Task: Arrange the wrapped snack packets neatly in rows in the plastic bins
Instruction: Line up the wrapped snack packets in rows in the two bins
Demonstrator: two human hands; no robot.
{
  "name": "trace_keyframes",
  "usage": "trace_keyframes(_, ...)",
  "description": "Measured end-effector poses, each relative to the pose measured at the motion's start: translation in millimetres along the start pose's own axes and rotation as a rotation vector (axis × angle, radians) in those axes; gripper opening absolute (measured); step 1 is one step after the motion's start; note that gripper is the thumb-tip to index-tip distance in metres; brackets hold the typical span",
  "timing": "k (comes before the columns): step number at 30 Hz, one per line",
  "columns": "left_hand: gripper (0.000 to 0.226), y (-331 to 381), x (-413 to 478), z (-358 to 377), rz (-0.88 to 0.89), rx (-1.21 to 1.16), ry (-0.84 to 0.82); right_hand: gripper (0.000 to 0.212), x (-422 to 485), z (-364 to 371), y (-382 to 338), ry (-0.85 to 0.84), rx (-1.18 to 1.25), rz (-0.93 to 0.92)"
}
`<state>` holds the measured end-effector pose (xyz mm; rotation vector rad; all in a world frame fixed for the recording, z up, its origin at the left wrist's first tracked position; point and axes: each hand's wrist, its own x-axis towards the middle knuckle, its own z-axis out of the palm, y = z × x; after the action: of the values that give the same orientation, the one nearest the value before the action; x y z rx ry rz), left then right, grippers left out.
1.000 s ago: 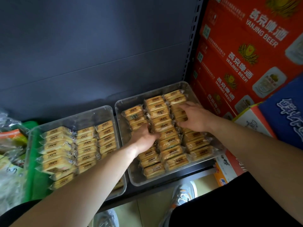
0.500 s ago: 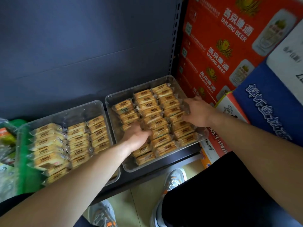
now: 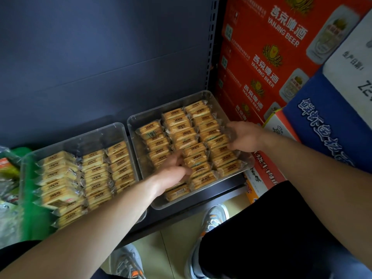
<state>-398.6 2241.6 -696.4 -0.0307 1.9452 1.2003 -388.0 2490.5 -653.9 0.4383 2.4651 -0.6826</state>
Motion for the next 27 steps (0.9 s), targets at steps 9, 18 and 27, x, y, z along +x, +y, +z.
trace_keyframes(9, 0.030, -1.9, -6.3, 7.4, -0.125, -0.029, -0.025, 0.074, -8.7, -8.0, 2.1, -0.063, -0.041, -0.007)
trace_keyframes(18, 0.037, 6.9, 3.4, 17.6, -0.109, -0.094, -0.032, 0.075, -10.0, -10.6, 1.6, -0.132, -0.064, 0.001)
trace_keyframes(27, 0.006, 4.3, 7.5, -7.0, -0.089, 0.117, 0.067, 0.058, -7.2, -4.9, 4.7, 0.032, -0.007, -0.040)
